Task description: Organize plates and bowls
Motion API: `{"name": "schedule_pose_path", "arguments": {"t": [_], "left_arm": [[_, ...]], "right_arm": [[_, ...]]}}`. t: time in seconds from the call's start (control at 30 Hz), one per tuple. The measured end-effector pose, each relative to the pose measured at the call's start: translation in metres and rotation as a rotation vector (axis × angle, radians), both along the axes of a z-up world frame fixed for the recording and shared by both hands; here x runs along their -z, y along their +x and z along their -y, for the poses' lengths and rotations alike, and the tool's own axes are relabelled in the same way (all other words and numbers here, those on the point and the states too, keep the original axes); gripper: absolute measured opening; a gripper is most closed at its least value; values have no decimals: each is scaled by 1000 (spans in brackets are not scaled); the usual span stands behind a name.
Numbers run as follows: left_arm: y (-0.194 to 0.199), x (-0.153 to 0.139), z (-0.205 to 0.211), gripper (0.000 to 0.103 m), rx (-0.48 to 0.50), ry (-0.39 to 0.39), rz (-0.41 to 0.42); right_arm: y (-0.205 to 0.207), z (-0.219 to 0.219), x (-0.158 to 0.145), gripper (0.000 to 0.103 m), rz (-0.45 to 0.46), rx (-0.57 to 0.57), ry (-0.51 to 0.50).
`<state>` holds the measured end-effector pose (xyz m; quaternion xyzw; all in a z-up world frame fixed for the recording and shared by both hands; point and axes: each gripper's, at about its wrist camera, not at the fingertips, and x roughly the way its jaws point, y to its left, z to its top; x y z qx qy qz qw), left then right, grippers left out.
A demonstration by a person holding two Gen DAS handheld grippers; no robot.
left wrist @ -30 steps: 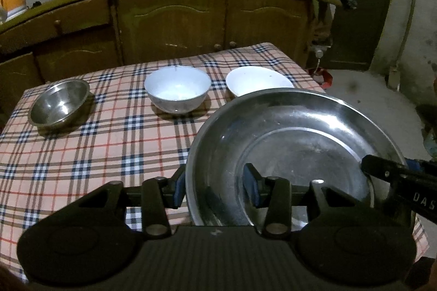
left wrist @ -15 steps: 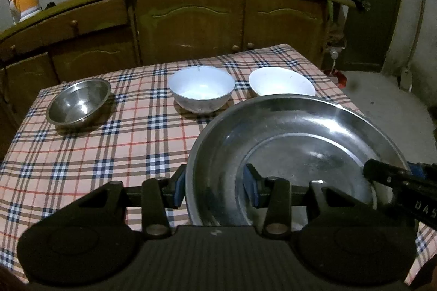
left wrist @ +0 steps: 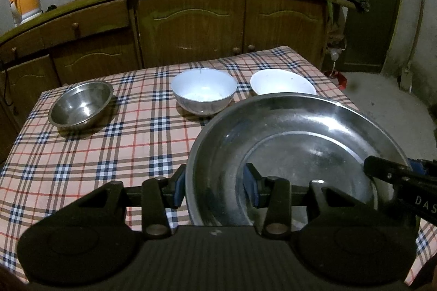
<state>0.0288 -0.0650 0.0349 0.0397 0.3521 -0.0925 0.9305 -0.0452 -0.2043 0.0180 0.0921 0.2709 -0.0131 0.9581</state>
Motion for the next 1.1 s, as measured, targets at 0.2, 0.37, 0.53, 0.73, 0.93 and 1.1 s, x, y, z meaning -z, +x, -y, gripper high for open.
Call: {"name": "schedule_pose_path", "arguments": {"t": [0.2, 0.37, 0.53, 0.73, 0.93, 1.1], "left_arm": [[-1, 1, -3, 44, -4, 1, -3], [-1, 0, -7, 44, -11, 3, -3], [-1, -1, -13, 44, -24, 4, -2], [-1, -1, -19, 44, -36, 8, -2], [-1, 0, -26, 44, -50, 8, -5], [-2, 1, -30, 44, -56, 14, -8]], "right_arm": [[0, -1, 1, 37, 0, -6, -4], [1, -5, 2, 37, -2, -18, -7], [2, -11, 2, 37, -1, -32, -10], [4, -18, 2, 37, -2, -46, -14], [6, -25, 3, 37, -4, -61, -20], [6, -30, 5, 37, -6, -69, -18]]}}
